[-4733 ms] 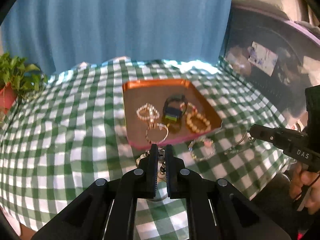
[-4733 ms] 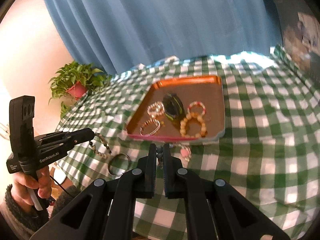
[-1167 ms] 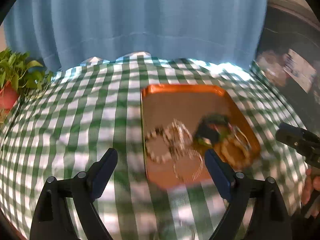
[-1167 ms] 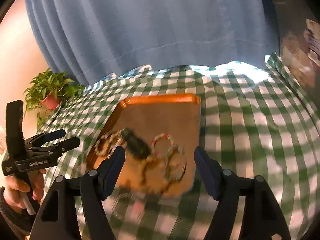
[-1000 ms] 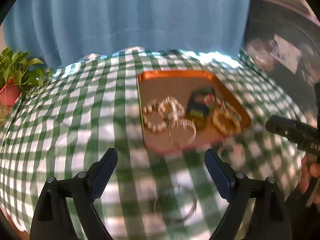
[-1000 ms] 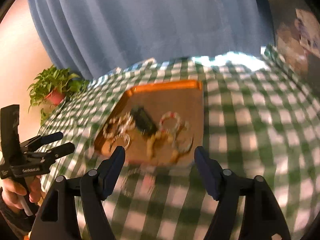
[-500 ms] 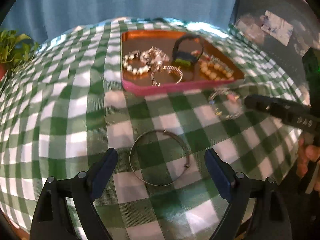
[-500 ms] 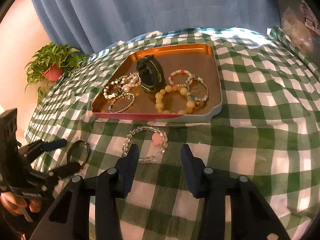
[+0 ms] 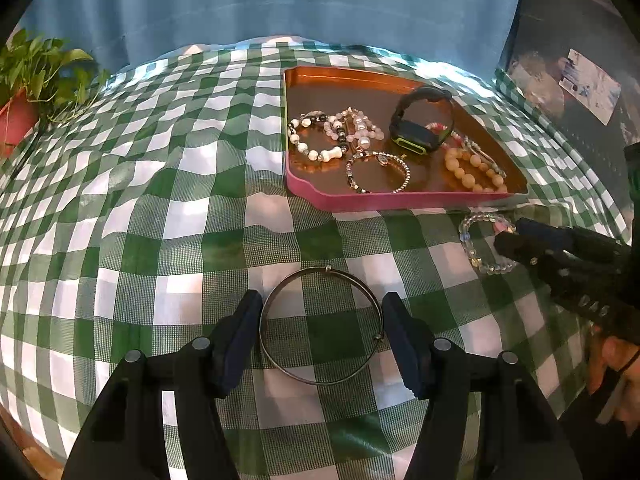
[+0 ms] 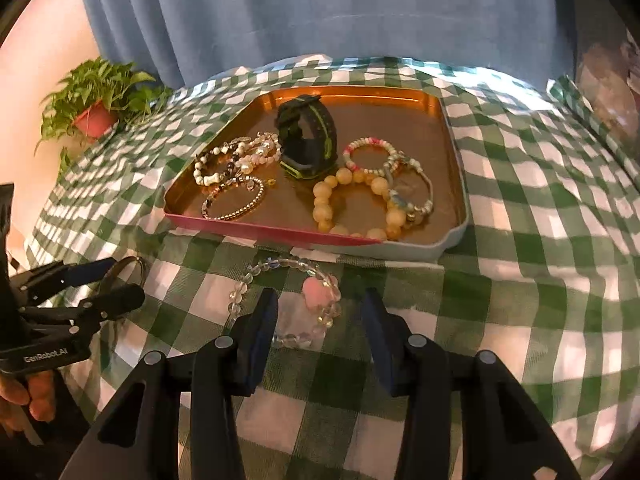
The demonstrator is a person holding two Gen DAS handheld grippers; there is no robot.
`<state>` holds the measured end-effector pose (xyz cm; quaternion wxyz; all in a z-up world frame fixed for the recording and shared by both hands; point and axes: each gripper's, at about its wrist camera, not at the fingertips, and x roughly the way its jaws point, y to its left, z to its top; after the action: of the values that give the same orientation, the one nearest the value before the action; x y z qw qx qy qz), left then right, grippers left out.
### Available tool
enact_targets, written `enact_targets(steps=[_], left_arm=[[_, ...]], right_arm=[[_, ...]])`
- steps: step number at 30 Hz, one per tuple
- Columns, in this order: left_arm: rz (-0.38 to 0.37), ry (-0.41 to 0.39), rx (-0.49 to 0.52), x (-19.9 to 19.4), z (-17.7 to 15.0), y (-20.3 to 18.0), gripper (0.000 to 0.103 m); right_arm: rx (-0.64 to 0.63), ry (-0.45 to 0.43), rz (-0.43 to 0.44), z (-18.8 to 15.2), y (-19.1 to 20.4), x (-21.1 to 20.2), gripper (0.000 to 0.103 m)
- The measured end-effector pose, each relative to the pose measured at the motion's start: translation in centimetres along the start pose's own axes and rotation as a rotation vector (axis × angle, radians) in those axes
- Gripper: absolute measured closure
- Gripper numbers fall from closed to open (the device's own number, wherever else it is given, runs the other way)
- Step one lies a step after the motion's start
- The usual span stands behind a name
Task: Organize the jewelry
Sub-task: 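Grasp the thin silver wire bangle with the left gripper while the right grasps the clear crystal bracelet, then lift the wire bangle with the left gripper while the right lifts the crystal bracelet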
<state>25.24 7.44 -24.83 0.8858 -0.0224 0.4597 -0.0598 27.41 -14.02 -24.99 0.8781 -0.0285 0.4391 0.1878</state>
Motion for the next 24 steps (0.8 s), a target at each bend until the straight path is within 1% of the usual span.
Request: enact_targets(steps=[2, 4, 6, 8, 10, 12, 16, 22, 24], left_arm=[[0.001, 0.0, 0.002, 0.0, 0.0, 0.0, 0.041], [0.006, -0.002, 0.007, 0.0, -0.1, 0.1, 0.041], [0.02, -0.006, 0.018, 0.1, -0.2, -0.2, 0.041], [0.032, -0.012, 0.029, 0.2, -0.2, -0.4, 0.041], [0.036, -0.017, 0.035, 0.2, -0.4, -0.5, 0.041], [0.035, -0.019, 0.037, 0.2, -0.4, -0.5, 0.041], [0.051, -0.029, 0.059, 0.2, -0.6, -0.9, 0.041], [0.046, -0.044, 0.07, 0.2, -0.7, -0.6, 0.041], [0.048, -0.045, 0.069, 0.2, -0.7, -0.5, 0.041]], right_arm=[[-0.087, 0.013, -0.057, 0.1, 1.1, 0.4, 0.062], [-0.139, 0.009, -0.085, 0.1, 1.8, 0.6, 0.065], [-0.138, 0.002, -0.071, 0.1, 1.8, 0.6, 0.078], [-0.177, -0.006, -0.09, 0.1, 2.1, 0.7, 0.086], [-0.227, -0.009, -0.124, 0.1, 2.9, 0.7, 0.086], [-0.243, -0.012, -0.138, 0.0, 3.2, 0.7, 0.086], [-0.159, -0.013, -0.075, 0.0, 1.9, 0.4, 0.086], [-0.101, -0.023, -0.006, -0.5, 1.4, -0.3, 0.086], [-0.088, -0.028, 0.005, -0.6, 1.4, -0.6, 0.086]])
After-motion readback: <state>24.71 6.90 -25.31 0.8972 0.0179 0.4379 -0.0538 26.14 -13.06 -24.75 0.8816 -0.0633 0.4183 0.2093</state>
